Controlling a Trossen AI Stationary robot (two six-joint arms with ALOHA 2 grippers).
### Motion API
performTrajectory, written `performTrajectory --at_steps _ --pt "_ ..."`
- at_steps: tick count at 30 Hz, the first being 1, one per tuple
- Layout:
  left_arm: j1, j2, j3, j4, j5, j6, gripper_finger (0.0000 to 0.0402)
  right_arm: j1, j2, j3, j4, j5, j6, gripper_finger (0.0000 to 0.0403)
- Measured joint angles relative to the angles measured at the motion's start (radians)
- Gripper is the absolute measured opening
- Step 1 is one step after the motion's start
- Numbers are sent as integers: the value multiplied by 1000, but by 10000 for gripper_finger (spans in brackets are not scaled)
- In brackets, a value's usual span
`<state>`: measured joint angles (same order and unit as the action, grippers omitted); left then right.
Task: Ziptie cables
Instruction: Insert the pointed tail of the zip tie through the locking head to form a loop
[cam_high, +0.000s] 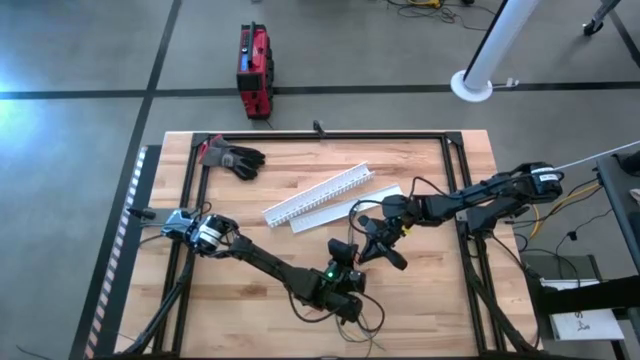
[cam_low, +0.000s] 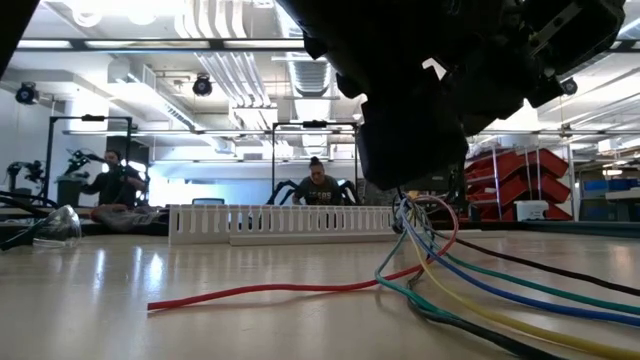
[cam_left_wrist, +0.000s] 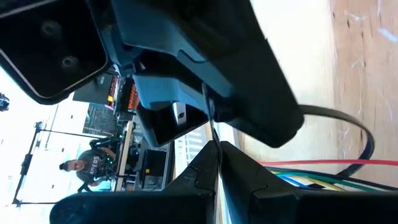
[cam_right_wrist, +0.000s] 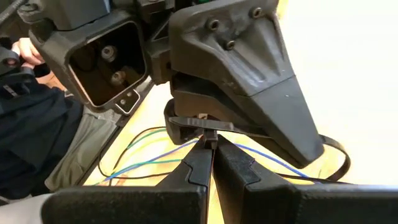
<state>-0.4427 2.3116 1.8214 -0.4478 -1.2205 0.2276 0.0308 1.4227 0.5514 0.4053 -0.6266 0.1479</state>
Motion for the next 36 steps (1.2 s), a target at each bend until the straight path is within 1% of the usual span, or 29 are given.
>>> performTrajectory --at_steps 4,8,15,19,36 --pt "0 0 0 -7 0 0 0 -1 0 0 0 -12 -2 0" --pt "5 0 0 -32 0 0 0 0 0 0 4 -55 11 0" --pt "11 0 0 -43 0 0 0 0 0 0 6 -57 12 0" --pt "14 0 0 -43 0 0 0 1 -1 0 26 -83 16 0" --pt "15 0 0 -12 0 0 0 -1 -1 0 19 -40 15 0"
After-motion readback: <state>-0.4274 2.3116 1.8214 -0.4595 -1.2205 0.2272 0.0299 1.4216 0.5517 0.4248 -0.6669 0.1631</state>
